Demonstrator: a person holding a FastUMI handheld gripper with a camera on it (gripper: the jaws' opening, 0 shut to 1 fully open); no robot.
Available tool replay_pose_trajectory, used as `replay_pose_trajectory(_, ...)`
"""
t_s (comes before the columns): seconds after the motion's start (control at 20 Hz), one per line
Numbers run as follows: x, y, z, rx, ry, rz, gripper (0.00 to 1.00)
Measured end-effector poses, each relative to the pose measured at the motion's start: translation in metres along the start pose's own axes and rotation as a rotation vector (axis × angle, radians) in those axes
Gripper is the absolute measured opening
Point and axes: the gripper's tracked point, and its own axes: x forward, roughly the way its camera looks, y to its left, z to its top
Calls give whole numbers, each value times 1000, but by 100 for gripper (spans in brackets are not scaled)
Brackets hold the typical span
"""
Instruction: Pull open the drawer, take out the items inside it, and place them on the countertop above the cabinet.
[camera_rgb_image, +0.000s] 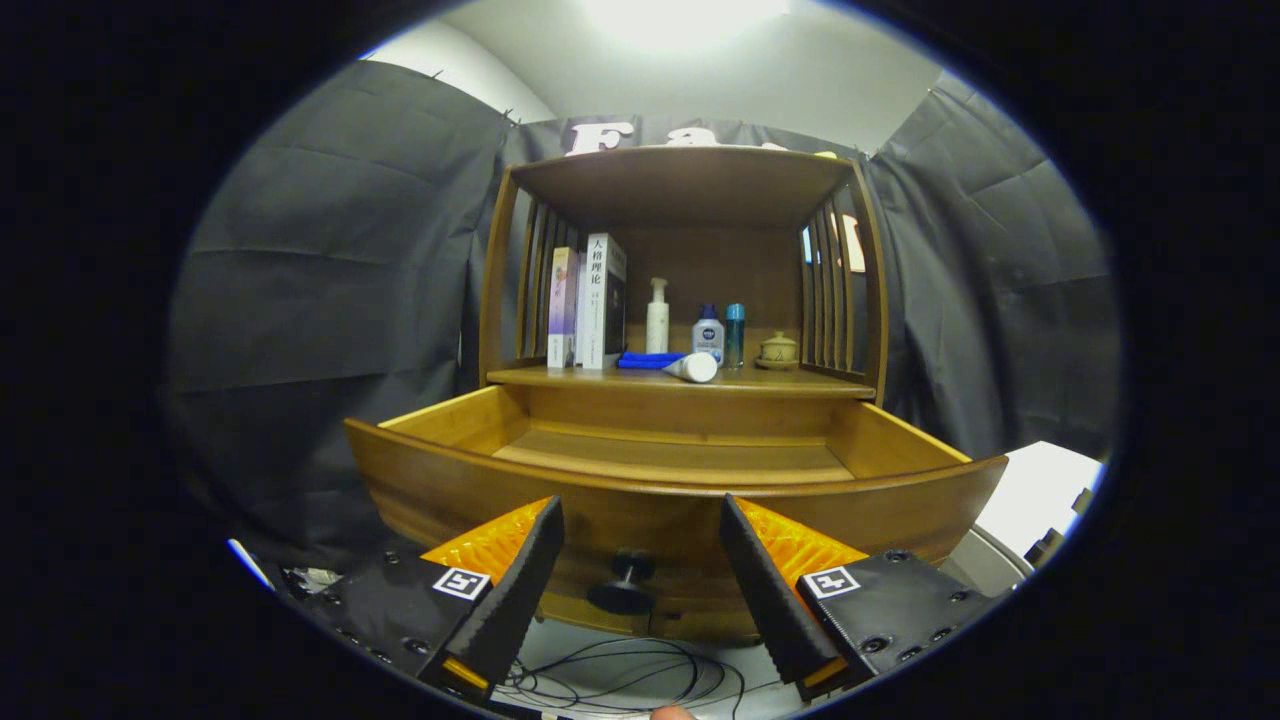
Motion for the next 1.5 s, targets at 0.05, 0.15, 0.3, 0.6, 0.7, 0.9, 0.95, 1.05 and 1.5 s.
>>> replay_pose_trajectory(0.05, 0, 0, -7, -3, 13, 0, 98)
replay_pose_trajectory(0.15, 3, 2, -16, -3, 29, -5, 98)
replay_pose_trajectory(0.3, 12, 1, -25, -12, 47, -20, 98)
replay_pose_trajectory(0.6, 18, 1, -27, -12, 44, -80, 97)
replay_pose_trajectory(0.7, 22, -3, -26, -3, 51, -110, 97)
replay_pose_trajectory(0.9, 25, -4, -25, -20, 45, -130, 98)
replay_pose_trajectory(0.95, 27, -4, -24, -22, 41, -132, 98)
replay_pose_trajectory(1.05, 33, -6, -22, -5, 43, -133, 98)
replay_pose_trajectory(1.5, 71, -10, -13, 4, 41, -134, 99)
